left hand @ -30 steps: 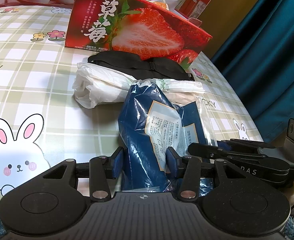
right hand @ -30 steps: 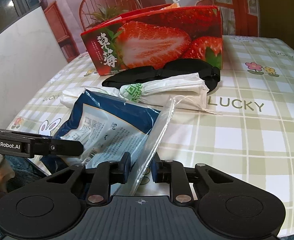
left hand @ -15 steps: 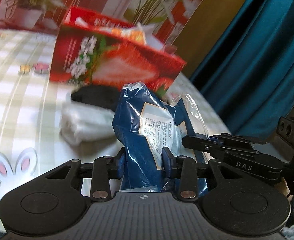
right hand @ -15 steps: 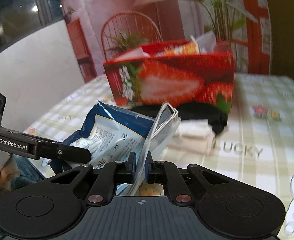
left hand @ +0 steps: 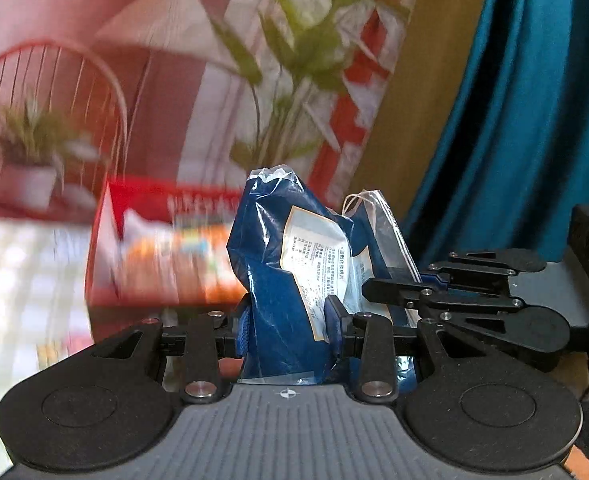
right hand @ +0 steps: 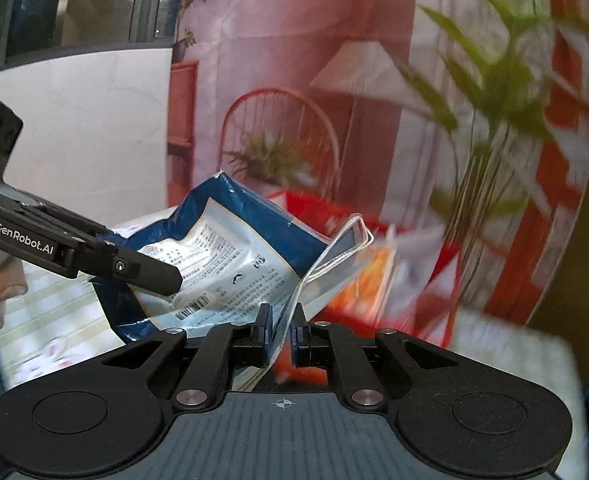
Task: Organize soft objects
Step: 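Lift the blue bag into the red box and open both tools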
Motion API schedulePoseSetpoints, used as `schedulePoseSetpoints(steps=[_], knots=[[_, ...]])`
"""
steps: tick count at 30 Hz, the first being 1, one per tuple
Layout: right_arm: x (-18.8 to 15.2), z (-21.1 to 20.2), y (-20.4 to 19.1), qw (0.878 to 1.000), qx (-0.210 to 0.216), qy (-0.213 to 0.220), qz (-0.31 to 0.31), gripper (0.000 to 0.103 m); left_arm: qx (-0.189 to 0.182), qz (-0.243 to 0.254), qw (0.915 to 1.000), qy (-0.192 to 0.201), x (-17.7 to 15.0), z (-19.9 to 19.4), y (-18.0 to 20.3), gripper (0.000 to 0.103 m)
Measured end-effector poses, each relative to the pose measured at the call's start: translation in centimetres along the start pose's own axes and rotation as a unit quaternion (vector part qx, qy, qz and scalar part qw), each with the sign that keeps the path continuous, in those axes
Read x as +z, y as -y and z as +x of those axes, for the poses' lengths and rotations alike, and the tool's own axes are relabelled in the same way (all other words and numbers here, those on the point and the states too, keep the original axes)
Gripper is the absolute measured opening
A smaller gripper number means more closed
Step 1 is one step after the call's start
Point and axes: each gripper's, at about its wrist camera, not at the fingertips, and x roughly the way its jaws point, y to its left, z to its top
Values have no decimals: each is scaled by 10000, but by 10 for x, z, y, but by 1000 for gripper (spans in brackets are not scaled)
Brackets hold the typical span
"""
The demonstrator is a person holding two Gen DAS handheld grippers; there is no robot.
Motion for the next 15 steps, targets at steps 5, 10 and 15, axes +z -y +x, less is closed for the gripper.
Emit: schedulePoseSetpoints(steps=[5, 10, 15], knots=[[39, 45, 25, 9975, -518, 161, -456, 7, 411, 456, 9970, 464, 36, 32, 7, 39], [54, 92, 34, 9881, -1124, 175, -1037, 7, 638, 502, 9953, 531, 49, 64, -4, 39], [49, 126, 33, 9787, -1442, 240, -1442, 7, 698, 452, 9963, 239, 46, 85, -19, 39]])
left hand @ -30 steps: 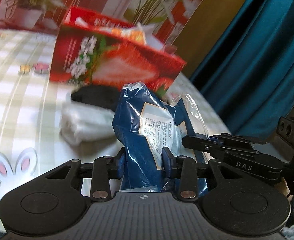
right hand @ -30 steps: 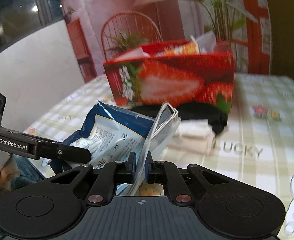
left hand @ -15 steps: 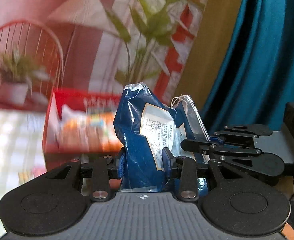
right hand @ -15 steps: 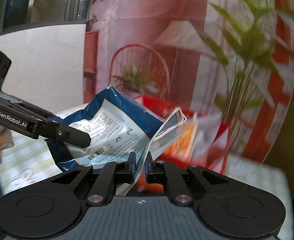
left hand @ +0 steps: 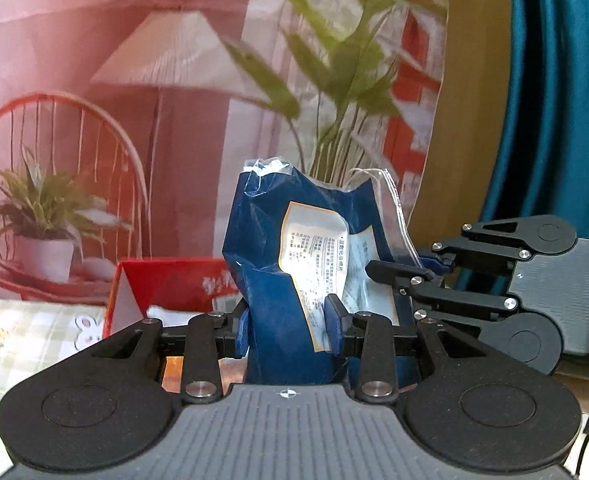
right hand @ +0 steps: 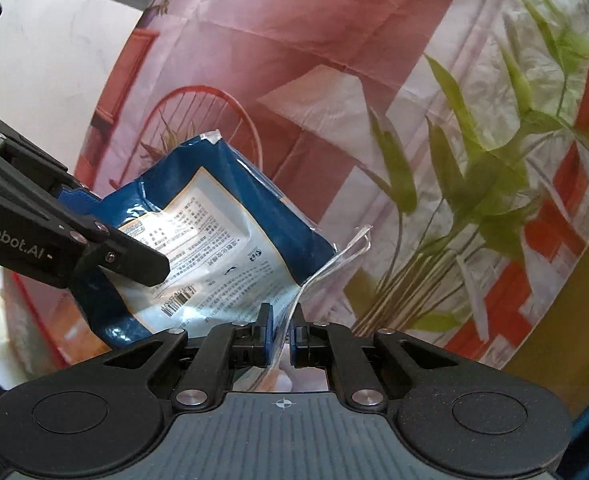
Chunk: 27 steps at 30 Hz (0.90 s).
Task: Organize soft objects
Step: 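Lift the blue bag into the red box and open both tools, then move both tools back to the white cloth bundle with green tie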
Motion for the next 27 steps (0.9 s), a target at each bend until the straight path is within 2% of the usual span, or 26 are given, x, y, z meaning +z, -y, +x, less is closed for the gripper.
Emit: schedulePoseSetpoints(steps=[3, 8, 11, 13, 14, 16, 20, 21, 22, 23, 25, 27], knots=[[-11, 14, -7, 9998, -1, -157, -124, 7, -67, -39, 9994, -336, -6, 13, -4, 39], [-34, 25, -11, 9978, 260, -614, 1, 8, -95, 24, 9968, -790, -15, 30, -4, 42], [-40, 28, -8, 9960, 335, -810, 200, 8, 69, 192, 9958, -892, -18, 31, -2, 55], [-42, 30, -6, 9947, 288, -945, 271, 9, 192, 223, 9961, -835, -17, 28, -3, 73], [-44, 30, -5, 9940, 272, -1009, 329, 10, 263, 222, 9963, -787, -15, 26, -4, 77], [-47, 30, 0, 9928, 121, -1080, 512, 28, 402, 185, 9965, -703, -13, 19, -8, 87], [-50, 21, 9, 9894, -66, -1075, 973, 47, 657, 158, 9956, -642, -7, 5, -9, 97], [-51, 16, 10, 9884, -108, -1042, 1101, 58, 705, 155, 9954, -629, -7, 1, -9, 100], [-51, 12, 12, 9876, -142, -990, 1214, 67, 761, 145, 9951, -611, -7, -4, -10, 101], [-52, 6, 12, 9866, -153, -916, 1339, 71, 807, 145, 9948, -604, -7, -9, -9, 103], [-54, -7, 12, 9844, -121, -806, 1559, 90, 909, 153, 9939, -607, -8, -18, -9, 103], [-56, -19, 11, 9824, -137, -712, 1719, 102, 1056, 172, 9920, -665, -11, -27, -8, 103]])
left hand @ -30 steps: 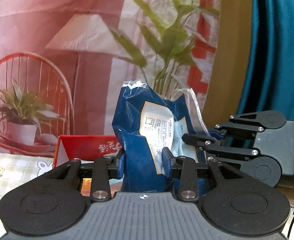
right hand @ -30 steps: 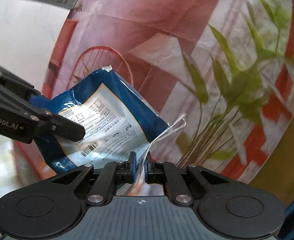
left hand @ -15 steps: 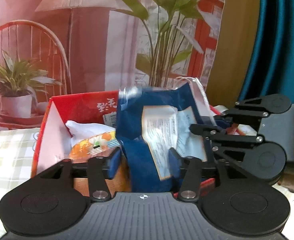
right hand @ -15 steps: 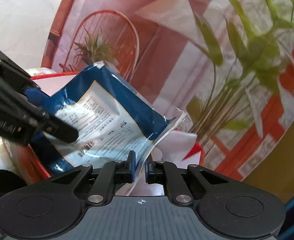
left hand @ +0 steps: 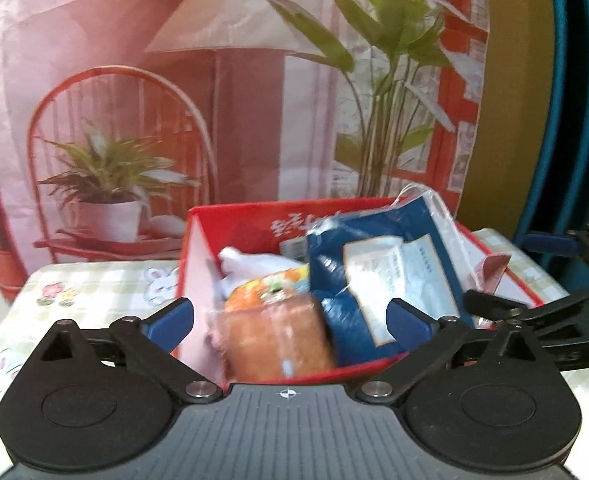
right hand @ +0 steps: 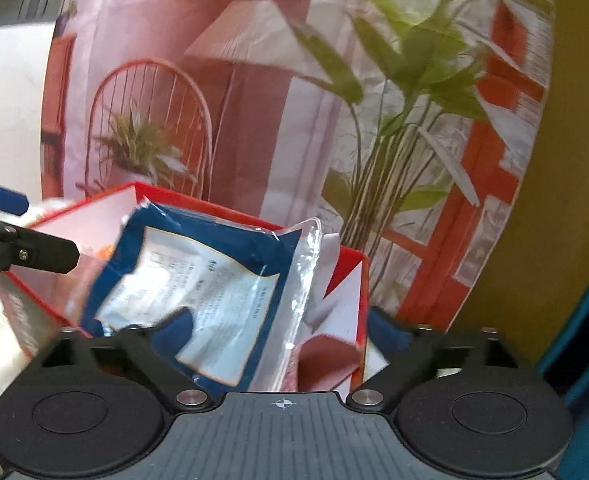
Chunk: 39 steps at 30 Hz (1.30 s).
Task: Organize soft objects
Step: 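Move both tools back to the white cloth bundle with green tie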
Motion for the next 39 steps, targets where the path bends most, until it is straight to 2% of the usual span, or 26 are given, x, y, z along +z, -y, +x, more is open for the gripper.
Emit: schedulePoseSetpoints(steps=[4, 6, 9, 14, 20, 23, 26, 31, 39], knots=[[-12, -26, -1, 9988, 179, 177, 413, 103, 299, 180, 9994, -35, -15, -18, 3, 103], [-19, -36, -3, 9979, 211, 221, 577, 103, 429, 399, 9983, 69, -27, -31, 7, 103], [-36, -54, -10, 9970, 113, 296, 710, 103, 328, 475, 9983, 58, -45, -44, 10, 103], [-73, -75, -35, 9970, -373, 416, 544, 103, 9, 229, 9993, -309, -74, -53, 11, 103], [-111, -74, -48, 9975, 26, -70, 699, 103, -11, -138, 9989, -443, -105, -60, 7, 103], [-123, -69, -53, 9967, -25, -316, 743, 103, -17, -336, 9978, -566, -119, -62, 2, 102], [-131, -65, -55, 9956, -100, -556, 747, 103, 22, -415, 9971, -642, -131, -61, 0, 96], [-142, -64, -58, 9953, -103, -645, 718, 103, 10, -494, 9957, -779, -144, -60, -3, 75], [-144, -60, -63, 9955, -200, -736, 560, 103, -162, -555, 9948, -837, -155, -57, -3, 67]])
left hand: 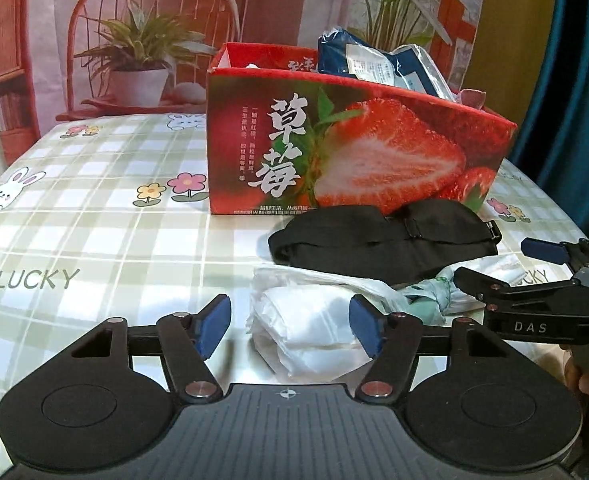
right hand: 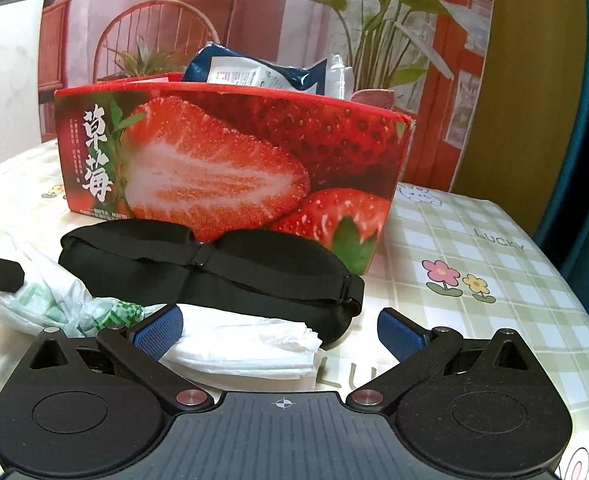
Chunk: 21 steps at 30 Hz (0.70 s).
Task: Organize soft objects
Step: 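Move both tools back to the white cloth bundle with green tie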
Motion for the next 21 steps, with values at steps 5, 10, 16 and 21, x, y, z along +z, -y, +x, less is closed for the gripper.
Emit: schedulePoseSetpoints(steps=[5, 10, 16, 21], knots=[[0, 4, 5, 9998, 112, -98, 166, 103, -83, -228, 9997, -90, -6, 6, -8, 67], [0, 5, 7, 9995, 153, -139, 244, 103, -137, -401, 9990, -122, -9, 12, -13, 70], [0, 6, 5, 9996, 114, -147, 211, 103, -13, -131, 9999, -42, -12, 16, -7, 85], [0, 7, 6, 9994, 157, -180, 269, 103, 163, 411, 9990, -16, -20, 23, 10, 99]])
